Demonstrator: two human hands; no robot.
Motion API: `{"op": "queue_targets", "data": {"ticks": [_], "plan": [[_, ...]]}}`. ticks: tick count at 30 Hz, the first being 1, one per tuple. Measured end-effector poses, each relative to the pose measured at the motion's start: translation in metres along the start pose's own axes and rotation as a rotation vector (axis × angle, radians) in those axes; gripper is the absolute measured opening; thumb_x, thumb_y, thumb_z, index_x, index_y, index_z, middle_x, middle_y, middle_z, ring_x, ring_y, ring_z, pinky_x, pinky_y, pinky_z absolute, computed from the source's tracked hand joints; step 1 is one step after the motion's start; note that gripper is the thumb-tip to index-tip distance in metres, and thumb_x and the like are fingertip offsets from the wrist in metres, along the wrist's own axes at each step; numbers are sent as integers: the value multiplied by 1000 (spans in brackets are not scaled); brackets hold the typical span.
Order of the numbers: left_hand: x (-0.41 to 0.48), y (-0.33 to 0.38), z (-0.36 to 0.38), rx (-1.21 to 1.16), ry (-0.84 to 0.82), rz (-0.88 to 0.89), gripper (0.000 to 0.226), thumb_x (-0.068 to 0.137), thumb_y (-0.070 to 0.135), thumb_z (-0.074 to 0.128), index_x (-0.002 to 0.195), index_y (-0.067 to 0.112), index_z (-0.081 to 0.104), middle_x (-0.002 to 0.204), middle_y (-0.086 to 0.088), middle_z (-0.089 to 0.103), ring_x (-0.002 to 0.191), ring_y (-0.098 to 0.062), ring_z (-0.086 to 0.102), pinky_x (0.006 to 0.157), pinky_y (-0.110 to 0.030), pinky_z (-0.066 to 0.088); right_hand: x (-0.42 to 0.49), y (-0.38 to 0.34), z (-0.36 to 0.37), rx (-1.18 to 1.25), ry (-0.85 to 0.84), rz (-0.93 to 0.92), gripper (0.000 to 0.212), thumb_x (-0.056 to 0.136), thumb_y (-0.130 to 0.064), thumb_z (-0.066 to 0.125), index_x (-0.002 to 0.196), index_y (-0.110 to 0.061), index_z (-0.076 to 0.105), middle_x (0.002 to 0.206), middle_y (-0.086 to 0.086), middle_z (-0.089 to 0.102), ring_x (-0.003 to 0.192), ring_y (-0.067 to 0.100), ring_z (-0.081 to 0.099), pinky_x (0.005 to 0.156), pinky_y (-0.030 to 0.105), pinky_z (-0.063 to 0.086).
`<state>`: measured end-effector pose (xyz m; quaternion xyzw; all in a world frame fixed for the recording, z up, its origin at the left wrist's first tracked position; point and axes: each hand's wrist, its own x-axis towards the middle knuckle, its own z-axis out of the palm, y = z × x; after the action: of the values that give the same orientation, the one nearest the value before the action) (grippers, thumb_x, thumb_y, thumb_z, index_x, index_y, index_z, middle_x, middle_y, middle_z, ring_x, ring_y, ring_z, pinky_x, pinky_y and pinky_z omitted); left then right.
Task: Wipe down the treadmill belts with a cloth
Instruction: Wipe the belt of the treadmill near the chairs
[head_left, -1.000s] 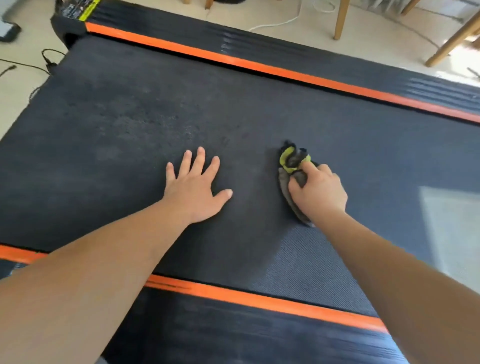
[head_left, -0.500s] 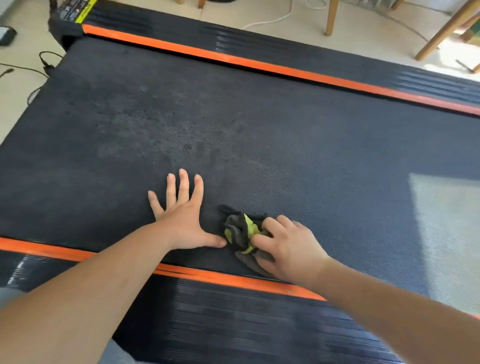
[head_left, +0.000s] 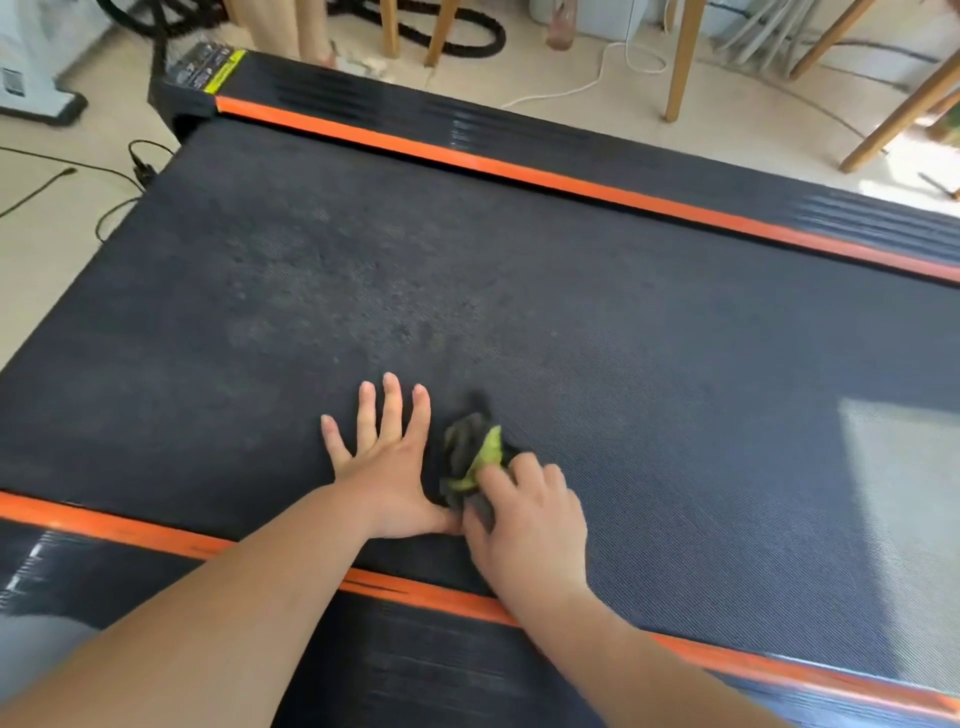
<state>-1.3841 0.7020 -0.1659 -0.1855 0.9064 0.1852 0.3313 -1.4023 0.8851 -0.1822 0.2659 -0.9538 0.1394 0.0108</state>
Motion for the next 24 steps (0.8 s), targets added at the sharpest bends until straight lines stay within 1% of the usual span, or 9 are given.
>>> {"op": "queue_targets", "data": {"ticks": [3,5,7,9,12,14,17,19,24], "plan": [[0,-1,0,-2,-2,-3,164,45,91,69,147,31,-44,147,-3,-60,134,-30,-56,113,-72,-21,19,33,-9,-5,-81,-343,21,85,-49,59,88,-28,59,87,0,52,72,29,54,49,35,48],[0,-1,1,-3,-2,3,163,47,92,69,146,31,-46,143,-1,-63,132,-29,-58,113,-72,-22,46,69,-13,-145,-63,-364,24,87,-50,55,92,-27,62,89,2,53,75,32,57,51,36,49],[0,-2,1,-6,-3,11,163,48,92,69,145,32,-47,142,0,-64,132,-28,-58,112,-72,-22,74,95,-24,-217,-41,-78,29,92,-51,52,106,-28,63,96,3,55,87,34,58,60,37,50],[1,-3,2,-5,5,11,163,48,93,69,145,32,-47,143,-1,-64,132,-29,-58,113,-72,-21,91,104,-29,-118,-58,289,32,97,-54,49,116,-31,59,102,2,52,98,32,53,68,37,45],[1,-2,1,-2,-5,10,162,50,91,70,145,31,-47,144,-2,-62,133,-30,-57,113,-73,-19,93,72,-25,-22,-53,524,28,97,-51,46,113,-30,56,107,2,52,100,31,49,71,38,43],[1,-2,1,-2,-5,11,162,50,90,70,145,31,-47,145,-2,-62,133,-30,-57,113,-72,-22,76,32,-14,-61,-27,406,27,93,-49,49,105,-27,58,104,3,55,95,33,53,68,38,46],[1,-2,0,-3,-5,3,153,60,76,73,146,31,-45,145,-3,-61,134,-30,-56,111,-73,-23,36,-17,6,-45,-64,20,24,81,-47,57,91,-26,62,87,1,56,77,32,57,54,37,48],[1,-1,-1,2,-11,6,146,67,65,72,149,29,-43,145,-4,-61,134,-31,-56,111,-74,-21,23,-24,6,-5,-131,-54,23,79,-48,56,88,-27,63,82,-2,54,72,29,56,49,36,48],[-2,-2,-2,-6,-14,16,162,50,87,72,148,29,-43,148,-4,-59,134,-32,-56,109,-73,-25,43,7,-2,-101,-183,-238,29,80,-56,49,93,-34,64,84,-5,54,73,26,59,48,31,41]]}}
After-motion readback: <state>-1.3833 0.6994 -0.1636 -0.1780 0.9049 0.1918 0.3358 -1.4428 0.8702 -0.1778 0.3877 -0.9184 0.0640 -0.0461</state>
